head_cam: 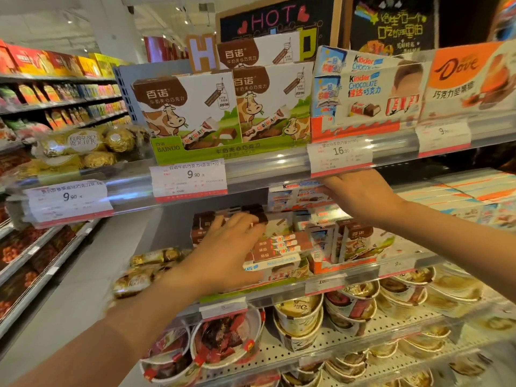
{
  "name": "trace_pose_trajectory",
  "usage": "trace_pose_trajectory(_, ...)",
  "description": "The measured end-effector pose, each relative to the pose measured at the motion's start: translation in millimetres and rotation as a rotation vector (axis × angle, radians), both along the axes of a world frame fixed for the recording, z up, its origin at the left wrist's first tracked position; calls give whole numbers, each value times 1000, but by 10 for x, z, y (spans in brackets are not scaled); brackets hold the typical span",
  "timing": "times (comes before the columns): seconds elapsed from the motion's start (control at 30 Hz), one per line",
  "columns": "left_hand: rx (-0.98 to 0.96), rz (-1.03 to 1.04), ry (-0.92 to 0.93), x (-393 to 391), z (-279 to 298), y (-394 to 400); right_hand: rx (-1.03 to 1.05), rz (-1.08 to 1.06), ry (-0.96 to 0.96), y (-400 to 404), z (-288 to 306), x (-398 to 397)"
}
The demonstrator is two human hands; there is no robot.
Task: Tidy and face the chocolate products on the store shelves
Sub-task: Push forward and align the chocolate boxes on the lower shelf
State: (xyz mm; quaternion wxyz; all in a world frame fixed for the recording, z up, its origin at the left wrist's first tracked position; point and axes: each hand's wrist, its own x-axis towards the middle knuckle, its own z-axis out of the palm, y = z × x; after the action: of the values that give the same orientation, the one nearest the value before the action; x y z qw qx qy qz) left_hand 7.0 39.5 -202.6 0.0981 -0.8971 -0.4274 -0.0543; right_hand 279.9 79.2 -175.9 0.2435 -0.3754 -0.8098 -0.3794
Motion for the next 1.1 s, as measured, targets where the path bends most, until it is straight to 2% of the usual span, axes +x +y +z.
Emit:
trace_pose_trajectory(0.1, 17, -46, -30, 296, 11, 75, -22, -65, 55, -15, -11, 230)
trace_pose_trajectory(0.23, -152, 31, -67, 720, 14, 291, -154, -140, 165, 9, 8, 492)
trace_pose_trajectory(0.33, -249, 62, -67, 956, -42, 451, -309, -184, 158, 119, -12, 582)
trace_pose_trajectory(0.47, -311, 78, -21, 1127, -198, 513, -438, -179, 181, 202, -30, 652)
trace_pose_trajectory(0.57, -380, 110, -113, 1129, -293, 545, -577, -123, 224, 257, 0, 714)
trace_pose_trajectory(0.67, -371, 109, -166, 1109, -339, 562, -643, -69, 139, 361, 2, 709)
trace_pose_trajectory(0.83, -400, 112, -256, 1120, -334, 544, -1020, -145, -27, 463, -141, 524)
trace_pose_trajectory(0.9, -365, 103, -287, 1134, -253, 474, -1076, -134, -35, 514, -166, 511)
trace_pose_trajectory(1.03, -156, 103, -308, 1032, 19, 276, -1115, -199, -49, 550, -146, 484)
trace_pose_trajectory(1.1, -184, 93, -320, 825, 140, 203, -1123, -194, -19, 512, -124, 448)
